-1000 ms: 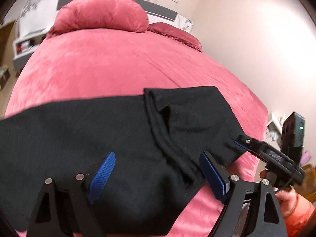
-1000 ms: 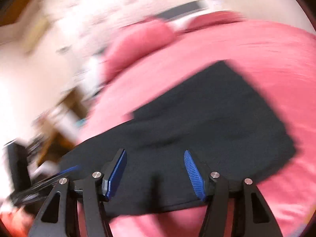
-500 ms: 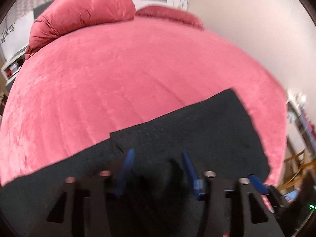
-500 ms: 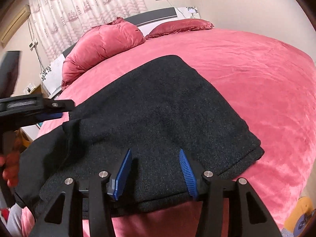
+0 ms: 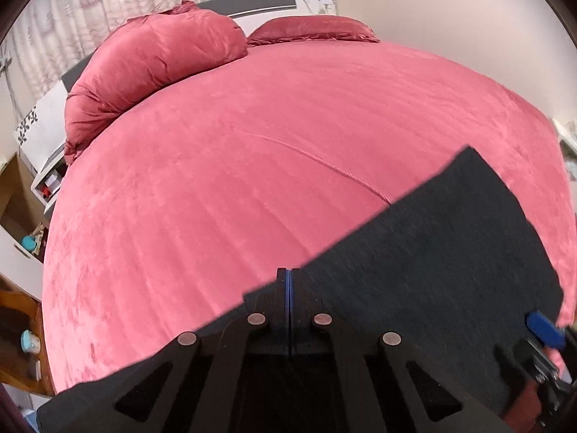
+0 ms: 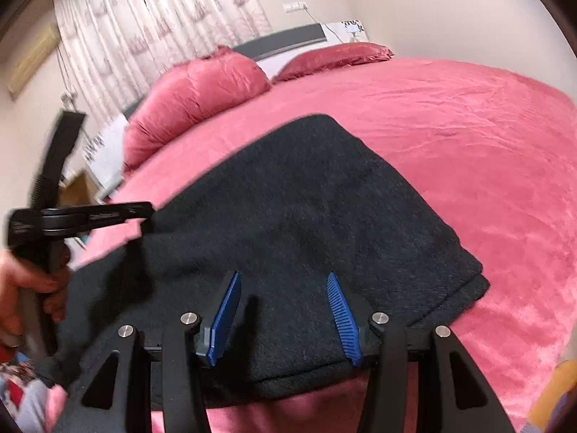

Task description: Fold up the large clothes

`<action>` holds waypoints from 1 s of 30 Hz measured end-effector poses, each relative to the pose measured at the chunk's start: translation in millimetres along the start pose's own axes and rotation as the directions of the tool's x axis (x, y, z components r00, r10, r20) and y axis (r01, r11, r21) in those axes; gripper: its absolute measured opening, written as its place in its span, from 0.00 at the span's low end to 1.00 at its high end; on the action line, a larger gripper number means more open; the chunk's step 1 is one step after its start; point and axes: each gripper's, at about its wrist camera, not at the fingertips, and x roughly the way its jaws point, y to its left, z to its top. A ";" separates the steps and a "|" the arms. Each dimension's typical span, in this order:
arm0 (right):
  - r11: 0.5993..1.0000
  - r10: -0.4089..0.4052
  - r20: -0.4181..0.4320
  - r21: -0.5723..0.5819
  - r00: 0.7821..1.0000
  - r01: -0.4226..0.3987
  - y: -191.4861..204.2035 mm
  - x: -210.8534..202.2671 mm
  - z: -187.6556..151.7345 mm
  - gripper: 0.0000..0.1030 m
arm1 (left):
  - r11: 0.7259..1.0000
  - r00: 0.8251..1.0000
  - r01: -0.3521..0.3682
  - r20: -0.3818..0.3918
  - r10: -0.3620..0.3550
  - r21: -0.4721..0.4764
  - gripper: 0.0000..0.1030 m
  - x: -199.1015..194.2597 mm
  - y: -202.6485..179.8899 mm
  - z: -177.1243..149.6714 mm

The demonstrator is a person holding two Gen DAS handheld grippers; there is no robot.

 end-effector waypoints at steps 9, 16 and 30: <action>0.983 0.116 -0.066 -0.133 0.991 -0.124 29.2 5.7 -9.2 0.50 | 0.998 0.997 0.048 -0.057 -0.050 -0.035 0.01 7.6 11.1 -2.0; 0.986 0.076 -0.099 -0.141 0.992 -0.090 25.7 11.7 -9.9 0.50 | 0.989 0.993 0.089 -0.067 -0.097 -0.118 0.31 -6.5 20.9 -8.7; 0.985 0.062 -0.102 -0.152 0.993 -0.077 33.0 17.6 -10.3 0.50 | 0.992 0.994 0.064 -0.090 -0.054 0.111 0.04 -2.0 -22.2 -23.9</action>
